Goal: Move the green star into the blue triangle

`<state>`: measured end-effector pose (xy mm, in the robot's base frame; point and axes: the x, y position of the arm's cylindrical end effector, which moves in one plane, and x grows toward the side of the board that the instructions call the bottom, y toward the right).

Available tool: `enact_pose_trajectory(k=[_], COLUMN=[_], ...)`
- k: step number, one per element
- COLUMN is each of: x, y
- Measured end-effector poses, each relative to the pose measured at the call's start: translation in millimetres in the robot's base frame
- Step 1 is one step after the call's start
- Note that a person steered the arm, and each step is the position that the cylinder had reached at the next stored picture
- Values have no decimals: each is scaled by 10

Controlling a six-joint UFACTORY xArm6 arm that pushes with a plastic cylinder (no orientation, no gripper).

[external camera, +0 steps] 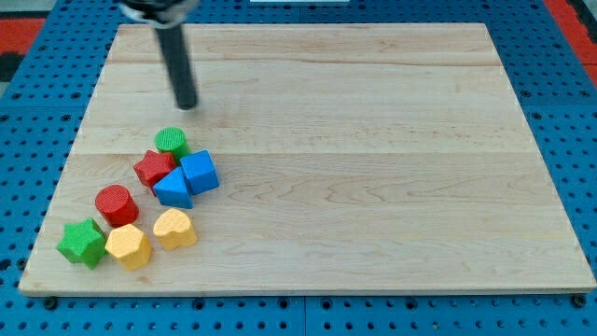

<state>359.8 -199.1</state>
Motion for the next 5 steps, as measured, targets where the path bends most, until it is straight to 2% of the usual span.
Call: enact_pose_trajectory(k=[1, 2, 4, 5], x=[1091, 2005, 2581, 2499], y=[-883, -1054, -548, -361])
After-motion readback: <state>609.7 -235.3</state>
